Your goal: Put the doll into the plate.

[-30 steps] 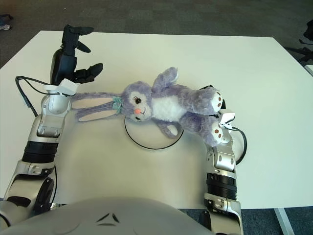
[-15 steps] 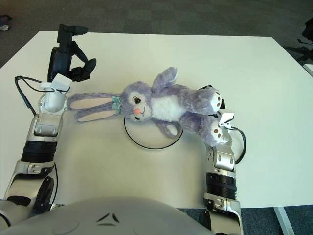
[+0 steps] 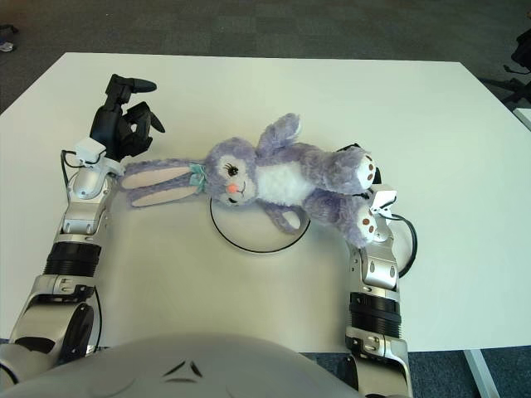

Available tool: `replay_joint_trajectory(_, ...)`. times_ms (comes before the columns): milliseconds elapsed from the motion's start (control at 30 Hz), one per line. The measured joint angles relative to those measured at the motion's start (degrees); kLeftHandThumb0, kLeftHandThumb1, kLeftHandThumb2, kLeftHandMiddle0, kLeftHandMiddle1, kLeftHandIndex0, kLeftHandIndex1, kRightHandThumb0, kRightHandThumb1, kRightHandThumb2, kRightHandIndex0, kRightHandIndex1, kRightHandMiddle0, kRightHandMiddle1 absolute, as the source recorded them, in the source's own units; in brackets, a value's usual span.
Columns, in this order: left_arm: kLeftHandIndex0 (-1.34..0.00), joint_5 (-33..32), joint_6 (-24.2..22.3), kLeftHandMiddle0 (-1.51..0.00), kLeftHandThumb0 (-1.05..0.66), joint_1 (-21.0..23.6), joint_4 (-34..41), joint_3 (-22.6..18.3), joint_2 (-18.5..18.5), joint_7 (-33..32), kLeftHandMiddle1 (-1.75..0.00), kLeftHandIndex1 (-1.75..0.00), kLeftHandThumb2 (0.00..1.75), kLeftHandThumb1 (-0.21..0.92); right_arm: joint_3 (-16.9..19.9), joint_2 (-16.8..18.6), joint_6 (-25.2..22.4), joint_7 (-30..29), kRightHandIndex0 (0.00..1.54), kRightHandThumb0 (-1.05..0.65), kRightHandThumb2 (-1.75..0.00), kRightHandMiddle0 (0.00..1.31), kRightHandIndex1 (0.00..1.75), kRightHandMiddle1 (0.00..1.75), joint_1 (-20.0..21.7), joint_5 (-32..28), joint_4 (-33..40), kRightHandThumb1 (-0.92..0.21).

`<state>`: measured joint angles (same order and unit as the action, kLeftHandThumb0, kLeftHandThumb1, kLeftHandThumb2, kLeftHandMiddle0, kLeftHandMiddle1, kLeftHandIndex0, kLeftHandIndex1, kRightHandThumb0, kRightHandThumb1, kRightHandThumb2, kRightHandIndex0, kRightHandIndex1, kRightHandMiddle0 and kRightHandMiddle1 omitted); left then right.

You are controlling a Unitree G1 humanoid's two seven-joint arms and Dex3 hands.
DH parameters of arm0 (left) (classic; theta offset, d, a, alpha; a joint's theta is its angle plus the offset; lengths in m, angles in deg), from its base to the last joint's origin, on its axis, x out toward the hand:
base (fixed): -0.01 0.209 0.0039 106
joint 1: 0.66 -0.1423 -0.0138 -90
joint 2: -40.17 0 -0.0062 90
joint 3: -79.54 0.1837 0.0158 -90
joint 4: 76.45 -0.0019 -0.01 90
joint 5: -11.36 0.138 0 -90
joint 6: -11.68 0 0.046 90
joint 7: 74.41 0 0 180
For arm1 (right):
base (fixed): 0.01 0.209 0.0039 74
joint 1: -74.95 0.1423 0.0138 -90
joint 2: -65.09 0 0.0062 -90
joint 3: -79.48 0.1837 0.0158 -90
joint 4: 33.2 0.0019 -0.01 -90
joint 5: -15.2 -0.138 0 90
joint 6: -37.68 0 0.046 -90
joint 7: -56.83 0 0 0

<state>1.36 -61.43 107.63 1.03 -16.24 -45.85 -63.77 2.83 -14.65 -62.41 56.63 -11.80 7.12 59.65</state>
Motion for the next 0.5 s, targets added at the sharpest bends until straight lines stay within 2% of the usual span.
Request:
replay_joint_trajectory(233, -0.37, -5.4, -6.6, -0.94, -0.39, -0.2, 0.8, -2.2, 2.8, 0.1, -1.69, -1.75, 0.91, 0.63, 0.2, -0.3, 0.0, 0.0, 1.22, -0.45, -1.21, 0.55, 1.75, 1.75, 0.0, 0.0, -0.3, -0.41)
replay_joint_trajectory(500, -0.44, -5.2, -8.3, -1.12, -0.41, -0.7, -0.1, -2.9, 5.8, -1.7, -1.74, -1.75, 1.03, 0.54, 0.5, -0.6, 0.0, 0.4, 1.23, -0.46, -1.21, 0.55, 1.75, 1.75, 0.3, -0.1, -0.7, -0.4)
